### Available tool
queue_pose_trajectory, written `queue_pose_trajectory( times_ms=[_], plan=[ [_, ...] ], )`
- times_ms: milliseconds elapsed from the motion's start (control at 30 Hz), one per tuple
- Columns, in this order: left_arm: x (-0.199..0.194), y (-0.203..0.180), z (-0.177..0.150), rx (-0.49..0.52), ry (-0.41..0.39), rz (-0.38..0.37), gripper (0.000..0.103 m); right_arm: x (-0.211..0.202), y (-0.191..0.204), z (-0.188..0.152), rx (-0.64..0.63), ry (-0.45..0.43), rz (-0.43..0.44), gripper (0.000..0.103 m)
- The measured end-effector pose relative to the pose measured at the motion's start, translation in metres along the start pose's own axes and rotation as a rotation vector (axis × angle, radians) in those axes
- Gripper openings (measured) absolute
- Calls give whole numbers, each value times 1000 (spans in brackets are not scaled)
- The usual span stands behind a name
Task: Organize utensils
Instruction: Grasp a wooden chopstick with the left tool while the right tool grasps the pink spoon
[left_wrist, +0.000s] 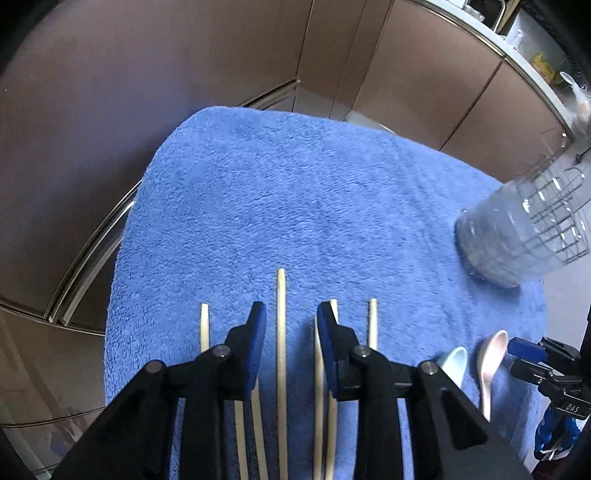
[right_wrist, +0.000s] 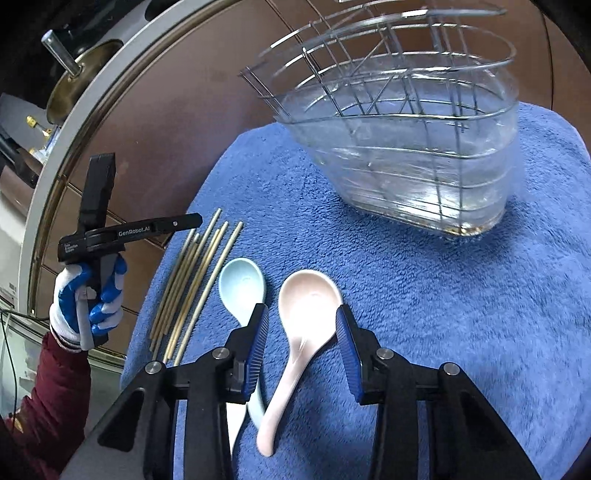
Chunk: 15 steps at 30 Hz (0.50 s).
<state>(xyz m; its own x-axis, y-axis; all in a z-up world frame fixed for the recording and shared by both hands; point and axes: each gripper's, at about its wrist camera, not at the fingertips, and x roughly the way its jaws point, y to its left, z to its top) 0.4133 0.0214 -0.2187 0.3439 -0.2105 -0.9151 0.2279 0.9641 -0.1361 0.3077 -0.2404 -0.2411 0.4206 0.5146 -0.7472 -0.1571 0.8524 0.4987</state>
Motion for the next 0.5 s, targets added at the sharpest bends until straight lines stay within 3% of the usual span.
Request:
queue_pose_trajectory(
  times_ms=[133, 500],
  plan=[
    [10, 2, 3, 2, 38, 21, 18, 13, 2, 7, -23, 28, -10, 38],
    [32, -3, 10, 9, 82, 70, 16, 53, 5, 27, -100, 96, -42, 36]
  ],
)
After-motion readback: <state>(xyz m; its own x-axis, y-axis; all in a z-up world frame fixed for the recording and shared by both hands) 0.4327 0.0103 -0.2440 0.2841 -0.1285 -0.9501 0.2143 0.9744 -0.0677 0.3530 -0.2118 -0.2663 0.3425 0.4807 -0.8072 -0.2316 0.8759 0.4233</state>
